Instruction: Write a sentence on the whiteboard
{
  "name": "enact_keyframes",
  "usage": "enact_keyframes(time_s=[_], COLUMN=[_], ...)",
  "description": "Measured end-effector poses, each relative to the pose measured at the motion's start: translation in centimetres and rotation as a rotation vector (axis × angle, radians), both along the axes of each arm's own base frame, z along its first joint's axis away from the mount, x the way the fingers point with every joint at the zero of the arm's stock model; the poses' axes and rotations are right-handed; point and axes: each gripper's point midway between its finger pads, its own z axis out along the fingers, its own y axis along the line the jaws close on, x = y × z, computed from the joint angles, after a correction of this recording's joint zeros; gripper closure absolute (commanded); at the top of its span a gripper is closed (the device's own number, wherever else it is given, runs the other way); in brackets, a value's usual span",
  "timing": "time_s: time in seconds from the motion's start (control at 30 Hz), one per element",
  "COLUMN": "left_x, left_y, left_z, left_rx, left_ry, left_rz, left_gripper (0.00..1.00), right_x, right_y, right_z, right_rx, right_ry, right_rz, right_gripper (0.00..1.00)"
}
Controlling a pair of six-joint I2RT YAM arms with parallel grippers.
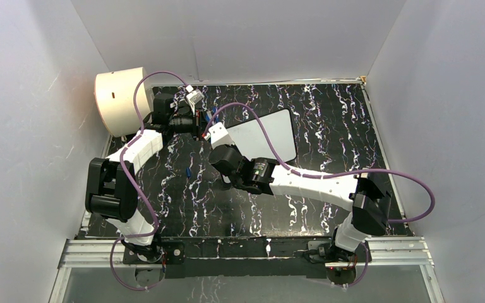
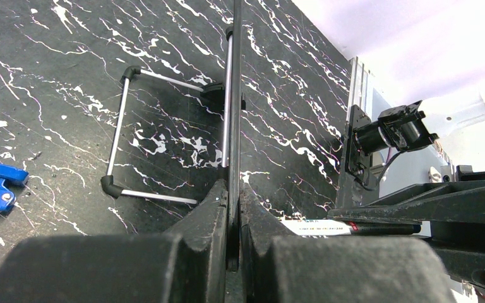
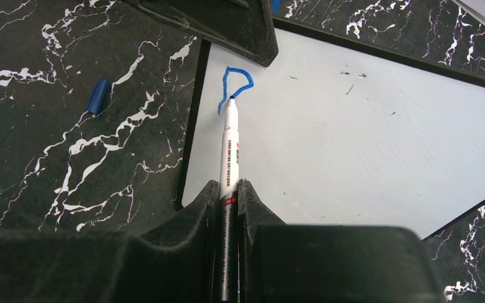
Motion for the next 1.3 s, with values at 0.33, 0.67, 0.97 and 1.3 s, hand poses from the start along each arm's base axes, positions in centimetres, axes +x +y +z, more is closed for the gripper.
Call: enact_keyframes(time_s=[0.33,0.67,0.97,1.3], left_x=[0.0,0.01,0.0,0.0], left_y=[0.0,0.0,0.0,0.0], left_z=[0.0,0.0,0.0,0.0], left_rx=[0.0,0.0,0.0,0.0], left_ry=[0.0,0.0,0.0,0.0], left_rz=[0.0,0.0,0.0,0.0], left_gripper=[1.0,1.0,1.0,1.0], right_x=[0.0,-0.06,-0.14,-0.04], right_y=[0.05,0.21,0.29,0.14], right_z=[0.03,0.04,0.0,0.04], right_rx=[0.002,0.007,0.009,0.007], right_ry=[0.0,0.003,0.007,0.002], right_rz=[0.001,0.008,0.013,0.002], right_gripper=[1.0,1.0,1.0,1.0])
